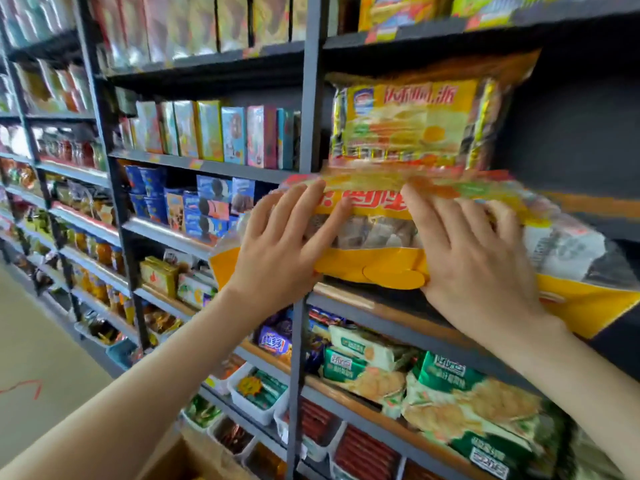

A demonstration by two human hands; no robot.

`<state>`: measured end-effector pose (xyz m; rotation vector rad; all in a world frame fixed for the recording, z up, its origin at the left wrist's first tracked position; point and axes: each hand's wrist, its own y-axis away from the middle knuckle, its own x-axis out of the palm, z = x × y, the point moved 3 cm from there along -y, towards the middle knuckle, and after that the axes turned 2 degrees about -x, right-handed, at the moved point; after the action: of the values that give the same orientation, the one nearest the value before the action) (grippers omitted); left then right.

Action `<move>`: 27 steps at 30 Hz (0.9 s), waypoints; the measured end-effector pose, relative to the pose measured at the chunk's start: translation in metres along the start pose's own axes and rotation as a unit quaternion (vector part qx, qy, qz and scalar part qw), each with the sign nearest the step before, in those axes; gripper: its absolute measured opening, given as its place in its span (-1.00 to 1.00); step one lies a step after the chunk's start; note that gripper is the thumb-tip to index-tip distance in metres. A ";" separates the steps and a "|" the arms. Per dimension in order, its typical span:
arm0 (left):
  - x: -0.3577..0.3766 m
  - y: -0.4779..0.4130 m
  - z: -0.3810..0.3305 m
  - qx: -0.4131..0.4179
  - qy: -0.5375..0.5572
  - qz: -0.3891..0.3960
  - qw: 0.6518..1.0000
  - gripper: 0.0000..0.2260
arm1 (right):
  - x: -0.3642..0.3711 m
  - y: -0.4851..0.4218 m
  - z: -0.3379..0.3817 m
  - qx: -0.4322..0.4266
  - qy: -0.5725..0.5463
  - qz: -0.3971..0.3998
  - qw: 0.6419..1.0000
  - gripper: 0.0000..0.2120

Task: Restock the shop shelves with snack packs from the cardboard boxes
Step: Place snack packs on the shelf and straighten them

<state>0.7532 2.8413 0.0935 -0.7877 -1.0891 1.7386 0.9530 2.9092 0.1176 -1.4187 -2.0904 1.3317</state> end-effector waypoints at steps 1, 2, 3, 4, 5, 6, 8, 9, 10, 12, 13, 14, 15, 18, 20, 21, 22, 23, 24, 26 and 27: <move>0.002 -0.015 -0.004 0.003 0.002 -0.031 1.000 -0.46 | -0.007 -0.003 -0.013 -0.001 0.022 -0.017 1.000 -0.38; 0.005 -0.028 -0.007 0.004 0.005 -0.058 0.998 -0.48 | -0.012 -0.006 -0.024 -0.004 0.043 -0.031 0.999 -0.39; 0.008 -0.041 -0.010 0.003 0.007 -0.079 0.997 -0.51 | -0.014 -0.009 -0.036 -0.009 0.063 -0.042 0.997 -0.41; 0.012 -0.053 -0.013 0.000 0.010 -0.095 0.995 -0.53 | -0.015 -0.013 -0.047 -0.014 0.082 -0.051 0.995 -0.42; 0.016 -0.065 -0.015 -0.003 0.014 -0.107 0.994 -0.55 | -0.014 -0.018 -0.058 -0.018 0.098 -0.059 0.993 -0.44; 0.021 -0.076 -0.016 -0.004 0.017 -0.115 0.993 -0.56 | -0.012 -0.022 -0.070 -0.021 0.110 -0.063 0.992 -0.44; 0.034 -0.098 -0.015 0.003 0.018 -0.108 0.994 -0.53 | -0.005 -0.035 -0.091 -0.021 0.109 -0.057 0.992 -0.39; 0.041 -0.109 -0.012 0.009 0.016 -0.094 0.995 -0.48 | -0.001 -0.043 -0.101 -0.018 0.100 -0.047 0.994 -0.36; 0.049 -0.120 -0.009 0.017 0.015 -0.075 0.997 -0.43 | 0.004 -0.051 -0.110 -0.012 0.092 -0.034 0.995 -0.34; 0.065 -0.139 0.000 0.033 0.019 -0.020 0.999 -0.32 | 0.015 -0.067 -0.125 0.004 0.083 0.006 0.997 -0.24; 0.072 -0.148 0.004 0.041 0.024 0.007 0.999 -0.28 | 0.021 -0.075 -0.132 0.012 0.079 0.032 0.996 -0.17; 0.079 -0.157 0.008 0.050 0.029 0.031 0.998 -0.24 | 0.027 -0.082 -0.138 0.017 0.076 0.057 0.995 -0.12; 0.087 -0.166 0.013 0.059 0.033 0.050 0.996 -0.21 | 0.032 -0.089 -0.144 0.018 0.076 0.076 0.994 -0.09; 0.105 -0.189 0.026 0.073 0.059 0.098 0.991 -0.17 | 0.042 -0.108 -0.159 0.010 0.074 0.124 0.990 -0.10; 0.124 -0.200 0.033 0.065 0.085 0.150 0.983 -0.19 | 0.048 -0.117 -0.165 0.009 0.062 0.156 0.986 -0.16; 0.133 -0.204 0.037 0.065 0.100 0.168 0.979 -0.21 | 0.052 -0.120 -0.167 0.010 0.060 0.163 0.985 -0.19; 0.140 -0.208 0.040 0.067 0.112 0.176 0.976 -0.23 | 0.056 -0.123 -0.168 0.011 0.063 0.164 0.984 -0.21; 0.145 -0.212 0.043 0.072 0.117 0.175 0.975 -0.24 | 0.059 -0.125 -0.169 0.012 0.068 0.162 0.984 -0.22; 0.148 -0.216 0.046 0.078 0.116 0.167 0.976 -0.25 | 0.062 -0.126 -0.169 0.013 0.073 0.155 0.985 -0.23; 0.153 -0.221 0.053 0.090 0.105 0.130 0.982 -0.30 | 0.065 -0.127 -0.170 0.011 0.089 0.117 0.989 -0.27; 0.155 -0.222 0.056 0.090 0.103 0.103 0.985 -0.33 | 0.067 -0.128 -0.170 0.010 0.101 0.088 0.991 -0.31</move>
<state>0.7260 3.0098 0.3110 -0.9697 -0.7219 1.8490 0.9587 3.0439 0.2954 -1.6863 -1.8531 1.2091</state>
